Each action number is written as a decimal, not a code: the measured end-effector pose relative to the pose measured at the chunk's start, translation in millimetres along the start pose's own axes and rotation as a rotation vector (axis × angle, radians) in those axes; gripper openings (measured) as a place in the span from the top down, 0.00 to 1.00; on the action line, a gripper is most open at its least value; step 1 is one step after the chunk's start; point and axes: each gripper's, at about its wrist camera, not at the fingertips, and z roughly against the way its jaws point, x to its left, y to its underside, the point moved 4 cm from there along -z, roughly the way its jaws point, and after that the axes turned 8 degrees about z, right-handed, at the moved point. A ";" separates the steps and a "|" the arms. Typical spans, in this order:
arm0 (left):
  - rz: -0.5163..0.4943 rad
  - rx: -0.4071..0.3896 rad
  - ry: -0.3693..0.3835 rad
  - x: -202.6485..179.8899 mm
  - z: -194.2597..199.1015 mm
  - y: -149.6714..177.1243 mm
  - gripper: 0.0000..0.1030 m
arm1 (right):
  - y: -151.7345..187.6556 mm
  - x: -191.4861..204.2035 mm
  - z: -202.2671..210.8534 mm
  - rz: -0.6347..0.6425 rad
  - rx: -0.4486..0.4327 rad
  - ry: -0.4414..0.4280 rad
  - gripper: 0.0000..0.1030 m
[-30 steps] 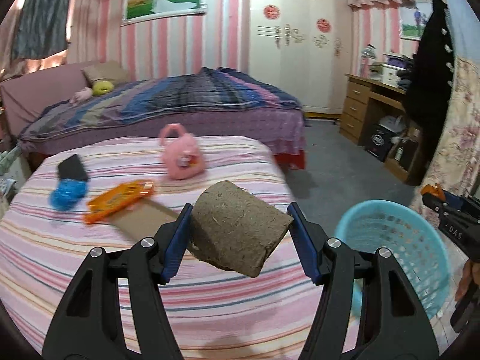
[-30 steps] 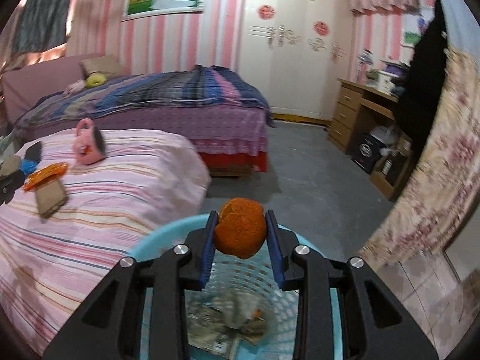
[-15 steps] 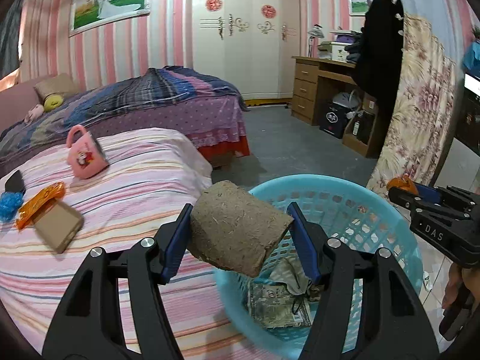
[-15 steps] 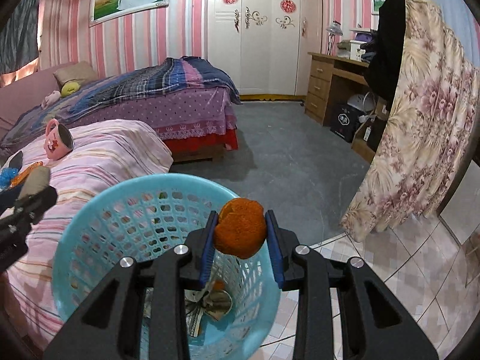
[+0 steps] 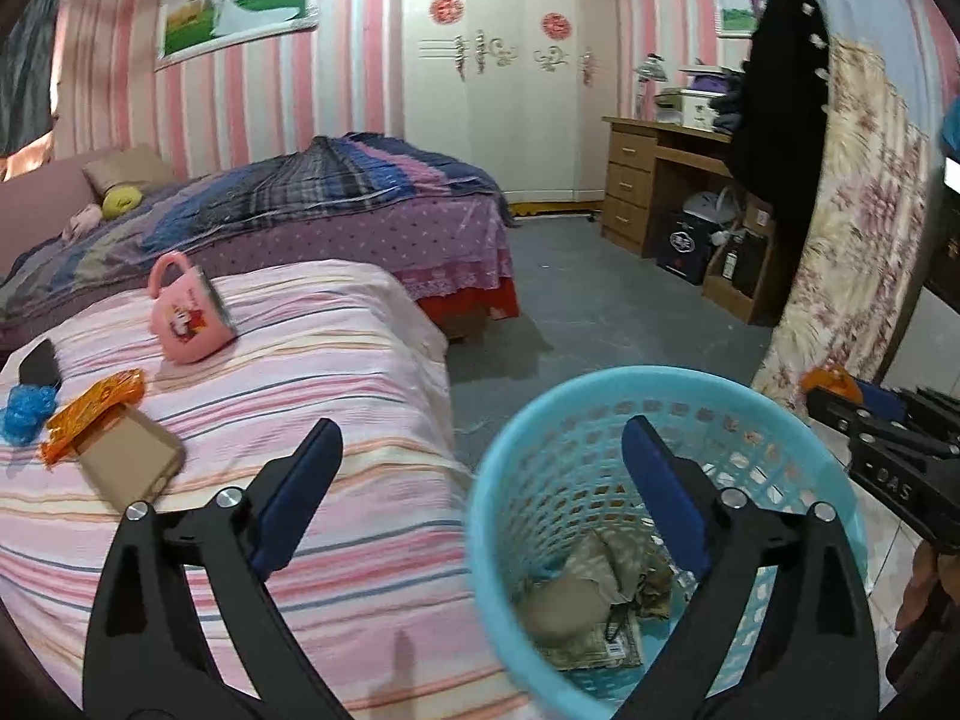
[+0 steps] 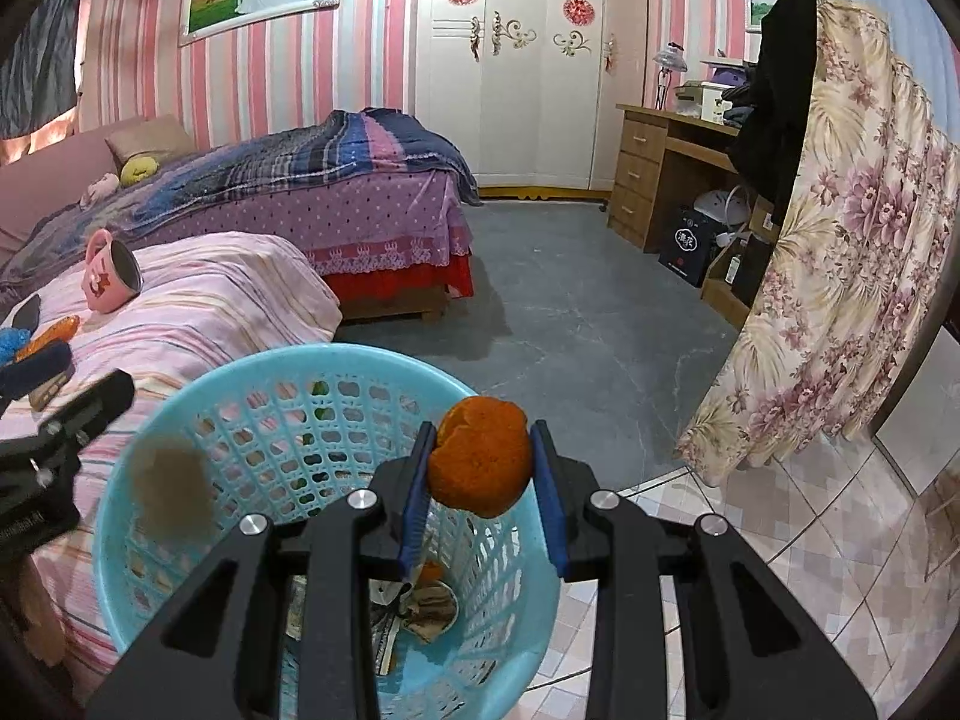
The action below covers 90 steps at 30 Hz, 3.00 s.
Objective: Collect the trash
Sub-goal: 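Open the left gripper to drop the tube while the right drops the ball, then move both grippers back over the bed, then lower the left gripper onto the blue plastic bag and close on it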
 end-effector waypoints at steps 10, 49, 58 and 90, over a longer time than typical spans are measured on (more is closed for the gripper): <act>0.026 -0.052 -0.115 68.8 22.1 -17.4 0.07 | -8.6 20.3 -0.3 0.016 -0.027 -0.015 0.69; 0.225 -0.045 -0.386 351.6 67.8 -21.9 0.05 | -67.6 239.5 -12.0 0.100 -0.080 -0.168 0.12; 0.174 -0.036 -0.452 382.8 62.8 -19.0 0.05 | -65.4 292.5 -18.1 0.166 -0.069 -0.203 0.12; 0.305 0.115 -0.461 456.7 13.0 -15.4 0.05 | -60.5 387.3 -30.2 0.257 -0.031 -0.272 0.12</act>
